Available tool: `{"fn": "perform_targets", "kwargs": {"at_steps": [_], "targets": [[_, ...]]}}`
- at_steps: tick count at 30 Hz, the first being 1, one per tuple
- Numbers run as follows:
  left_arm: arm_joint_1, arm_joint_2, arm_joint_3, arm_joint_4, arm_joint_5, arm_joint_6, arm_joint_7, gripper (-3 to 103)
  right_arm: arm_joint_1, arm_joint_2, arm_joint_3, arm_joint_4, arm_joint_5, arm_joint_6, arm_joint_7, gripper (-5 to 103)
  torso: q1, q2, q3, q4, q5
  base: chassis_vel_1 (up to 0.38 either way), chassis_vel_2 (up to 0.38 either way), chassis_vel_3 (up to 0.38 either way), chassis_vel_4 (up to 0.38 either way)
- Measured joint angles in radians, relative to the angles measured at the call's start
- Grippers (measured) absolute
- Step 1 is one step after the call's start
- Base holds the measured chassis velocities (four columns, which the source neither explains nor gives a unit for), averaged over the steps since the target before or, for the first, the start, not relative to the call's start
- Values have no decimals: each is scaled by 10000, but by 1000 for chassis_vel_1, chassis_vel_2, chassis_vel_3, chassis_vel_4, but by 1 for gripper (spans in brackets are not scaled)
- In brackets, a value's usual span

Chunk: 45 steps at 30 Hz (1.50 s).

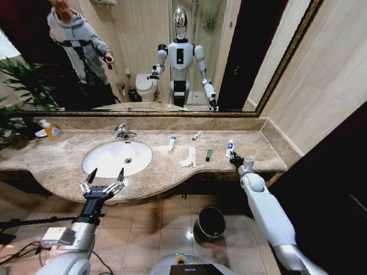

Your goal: Pick up the trash from the sink and place it in the trash bin.

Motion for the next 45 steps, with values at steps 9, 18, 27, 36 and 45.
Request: {"fn": "perform_targets", "kwargs": {"at_steps": [9,18,27,36,45], "targets": [[0,0,0,0,0,0,0,100,-1162,-144,384,1934,429,-192,278,0,2,-2,1,0,2,0,0,0,0],[0,1,0,0,0,0,0,100,-3864,-3,1404,5090,872,-137,271,0,1,-1,-1,0,0,0,0,0,0],[0,0,0,0,0,0,0,100,-8015,2230,2311,6879,-669,1836,-331,0,-1,-1,-2,-1,0,0,0,0,0],[0,-1,0,0,0,0,0,100,-9935,4308,1845,5703,-3356,4481,-626,0,-1,0,-2,-2,-2,0,0,0,0],[0,0,0,0,0,0,1,100,-8260,4210,1413,1290,-4317,4903,-719,0,1,0,0,0,-2,0,0,0,0]]}}
